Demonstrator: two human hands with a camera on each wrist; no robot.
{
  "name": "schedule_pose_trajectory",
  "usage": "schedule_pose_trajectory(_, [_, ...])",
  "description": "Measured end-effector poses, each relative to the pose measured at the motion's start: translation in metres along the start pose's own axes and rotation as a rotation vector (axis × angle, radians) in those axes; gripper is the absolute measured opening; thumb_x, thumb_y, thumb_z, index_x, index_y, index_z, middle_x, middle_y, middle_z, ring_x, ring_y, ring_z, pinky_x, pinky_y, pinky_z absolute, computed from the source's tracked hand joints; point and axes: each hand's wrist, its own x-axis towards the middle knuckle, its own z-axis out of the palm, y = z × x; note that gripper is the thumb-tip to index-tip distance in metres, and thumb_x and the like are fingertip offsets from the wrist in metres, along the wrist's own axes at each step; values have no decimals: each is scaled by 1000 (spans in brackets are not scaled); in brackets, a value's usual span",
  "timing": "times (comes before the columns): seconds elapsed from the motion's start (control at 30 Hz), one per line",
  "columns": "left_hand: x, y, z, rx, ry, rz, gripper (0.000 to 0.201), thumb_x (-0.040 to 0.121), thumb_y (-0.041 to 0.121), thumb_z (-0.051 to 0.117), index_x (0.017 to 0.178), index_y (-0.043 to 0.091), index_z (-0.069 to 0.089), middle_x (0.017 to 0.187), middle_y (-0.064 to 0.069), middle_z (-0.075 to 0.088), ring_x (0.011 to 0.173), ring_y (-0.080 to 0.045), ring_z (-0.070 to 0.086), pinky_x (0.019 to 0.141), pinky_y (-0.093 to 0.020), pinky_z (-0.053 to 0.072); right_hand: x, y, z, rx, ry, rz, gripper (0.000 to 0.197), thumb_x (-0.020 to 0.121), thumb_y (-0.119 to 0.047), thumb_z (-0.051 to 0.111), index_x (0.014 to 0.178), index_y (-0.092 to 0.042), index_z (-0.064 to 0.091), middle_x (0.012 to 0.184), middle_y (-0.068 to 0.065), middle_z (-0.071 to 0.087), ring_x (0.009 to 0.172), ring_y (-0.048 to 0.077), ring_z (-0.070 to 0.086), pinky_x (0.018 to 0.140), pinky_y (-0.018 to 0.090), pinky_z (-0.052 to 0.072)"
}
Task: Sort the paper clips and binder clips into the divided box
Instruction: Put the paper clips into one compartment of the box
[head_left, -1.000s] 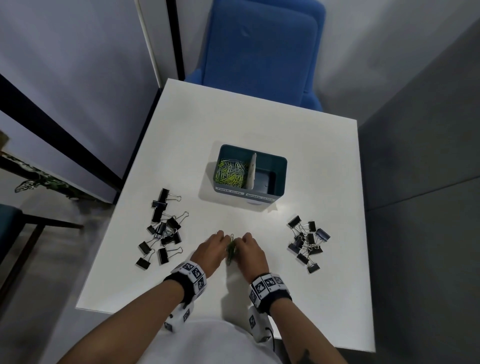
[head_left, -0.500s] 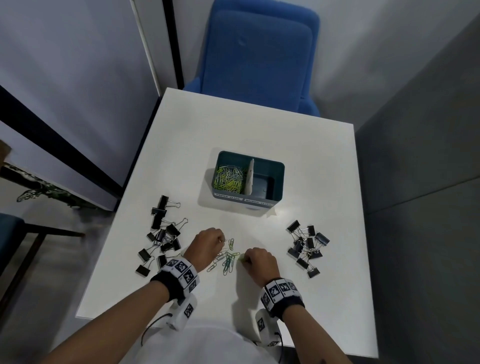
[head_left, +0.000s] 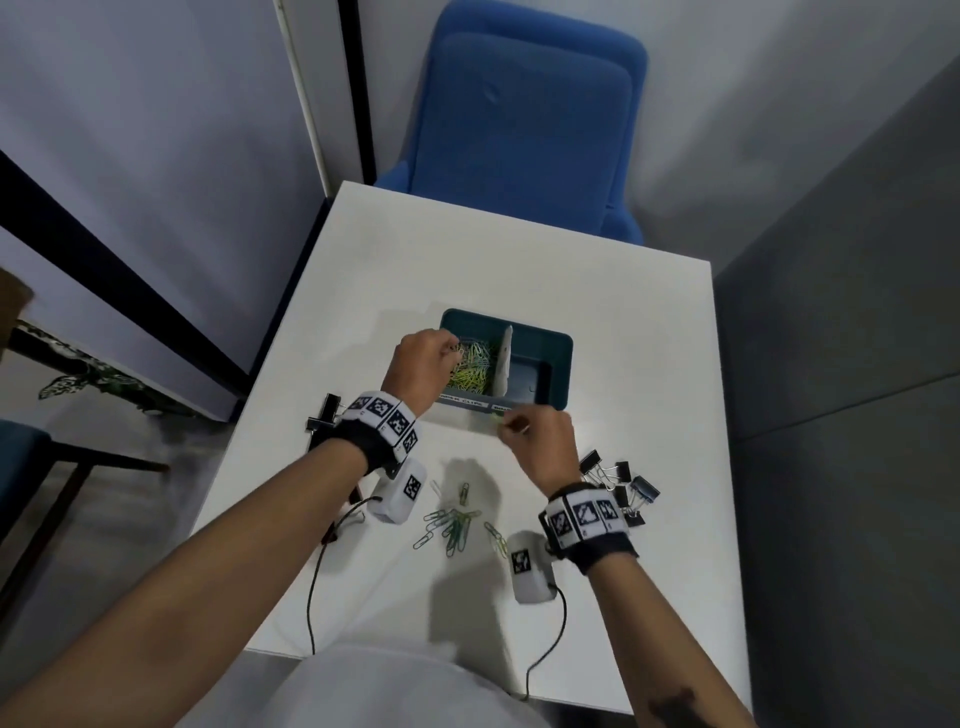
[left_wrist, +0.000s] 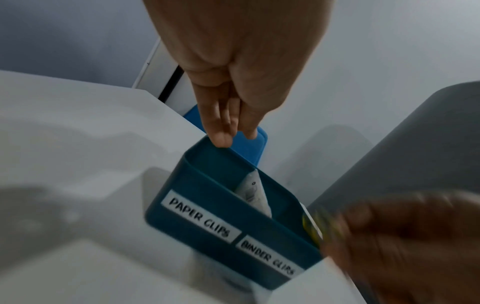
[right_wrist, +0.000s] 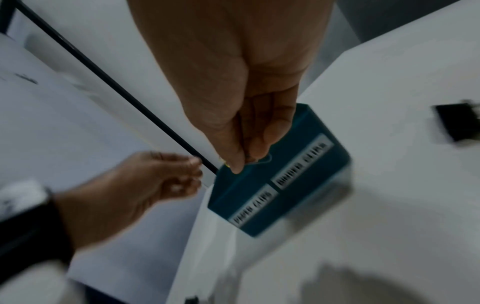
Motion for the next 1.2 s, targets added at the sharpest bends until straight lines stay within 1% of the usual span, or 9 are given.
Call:
schedule_pose_trajectory(0.07, [-17,-13,6,25,11,25,14,89,8,61,100,10,70,94,-5,71,82,-19,65,76,-31,55,24,-18,-8,30,57,-18,6,83,-20,75,83,-15,74,76,-5,69,67,7,61,64,15,46])
schedule_pose_trajectory(0.17, [-49,-39,20,64,-86,21,12,90,7,59,95,10,69,87,-5,70,74,-17,64,71,-32,57,50,-40,-11,76,97,-48,13,82,-24,76,90,-15,73,83,-3,71,73,8,64,70,21,53])
schedule_pose_trajectory(0.33, [-99,-78,41,207,-386,-27,23,87,19,67,110,16,64,102,-1,68,84,-14,63,77,-29,55,39,-29,-4,72,109,-61,19,82,-20,76,98,-16,68,90,-3,68,79,10,63,72,23,53])
schedule_pose_trajectory(0.53, [-148,-108,51,405,-697,-37,24,82,35,67,96,20,53,96,4,55,90,-19,56,71,-29,39,-40,47,35,-109,-292,105,13,84,-11,71,97,-12,71,91,6,73,74,12,63,78,27,57])
schedule_pose_trajectory(0.67, [-157,-108,62,404,-706,-39,17,85,28,64,82,21,49,88,2,56,84,-22,56,67,-30,37,-79,75,60,-306,-434,200,9,87,-24,59,85,-19,67,90,7,71,83,27,65,67,28,49])
schedule_pose_trajectory(0.8, [-154,-93,75,384,-684,-17,17,88,27,63,79,23,49,90,1,61,85,-22,58,72,-33,42,-84,67,77,-307,-450,102,16,83,-8,49,79,-17,61,88,8,69,85,31,63,70,34,49])
schedule_pose_trajectory(1.0, [-147,-80,75,313,-520,-12,21,81,36,68,82,22,52,91,7,56,79,-20,57,68,-34,45,-69,60,85,-133,-324,72,16,80,-12,61,94,-18,64,92,4,66,85,27,63,72,36,51])
schedule_pose_trajectory(1.1, [-155,-86,72,406,-457,51,61,70,55,73,115,20,52,113,2,50,99,-20,53,70,-37,49,-71,66,78,-222,-351,-3,56,75,-26,75,125,-24,49,117,3,48,102,24,52,73,37,51])
schedule_pose_trajectory(1.2, [-164,-86,77,538,-564,75,115,60,68,72,147,14,21,141,-5,30,123,-26,38,92,-40,46,-75,68,77,-346,-482,-74,109,61,-34,87,148,-28,21,135,5,30,119,24,34,76,40,54])
